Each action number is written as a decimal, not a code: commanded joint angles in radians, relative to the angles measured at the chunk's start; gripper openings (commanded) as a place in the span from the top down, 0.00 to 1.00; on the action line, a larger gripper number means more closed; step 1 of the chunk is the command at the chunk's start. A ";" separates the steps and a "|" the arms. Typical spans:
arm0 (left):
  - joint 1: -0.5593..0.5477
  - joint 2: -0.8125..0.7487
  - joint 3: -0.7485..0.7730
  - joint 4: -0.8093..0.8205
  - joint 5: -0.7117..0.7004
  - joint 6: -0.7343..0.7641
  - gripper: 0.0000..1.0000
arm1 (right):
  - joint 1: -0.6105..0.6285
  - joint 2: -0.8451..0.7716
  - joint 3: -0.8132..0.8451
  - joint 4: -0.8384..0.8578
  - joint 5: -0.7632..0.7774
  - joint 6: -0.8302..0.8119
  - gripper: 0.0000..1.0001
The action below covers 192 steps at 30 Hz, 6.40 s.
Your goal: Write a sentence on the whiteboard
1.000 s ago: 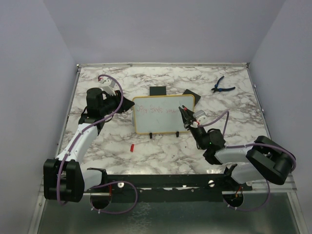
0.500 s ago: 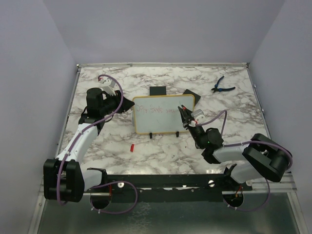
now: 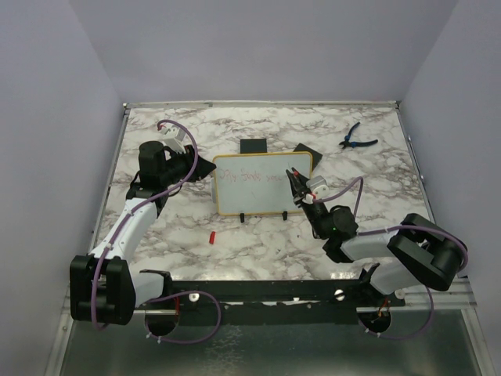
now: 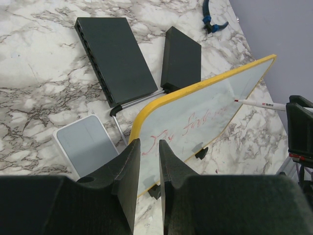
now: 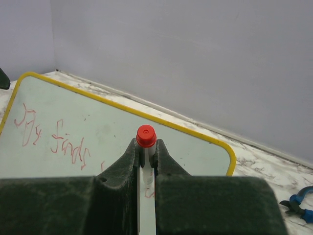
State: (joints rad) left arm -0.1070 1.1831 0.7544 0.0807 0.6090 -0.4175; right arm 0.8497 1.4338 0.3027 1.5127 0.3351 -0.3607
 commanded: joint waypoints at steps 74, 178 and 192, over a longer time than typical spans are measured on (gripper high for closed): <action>-0.006 -0.009 -0.010 0.012 0.003 0.017 0.77 | 0.012 -0.212 -0.075 -0.098 0.024 0.039 0.99; -0.006 -0.011 -0.010 0.012 0.001 0.018 0.77 | 0.000 -0.018 -0.013 0.039 0.045 -0.056 0.99; -0.006 -0.010 -0.010 0.012 0.000 0.018 0.77 | 0.003 -0.152 -0.064 -0.103 -0.059 0.017 0.99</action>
State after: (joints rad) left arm -0.1070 1.1831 0.7540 0.0807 0.6090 -0.4175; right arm 0.8551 1.3518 0.2634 1.4704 0.3344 -0.3843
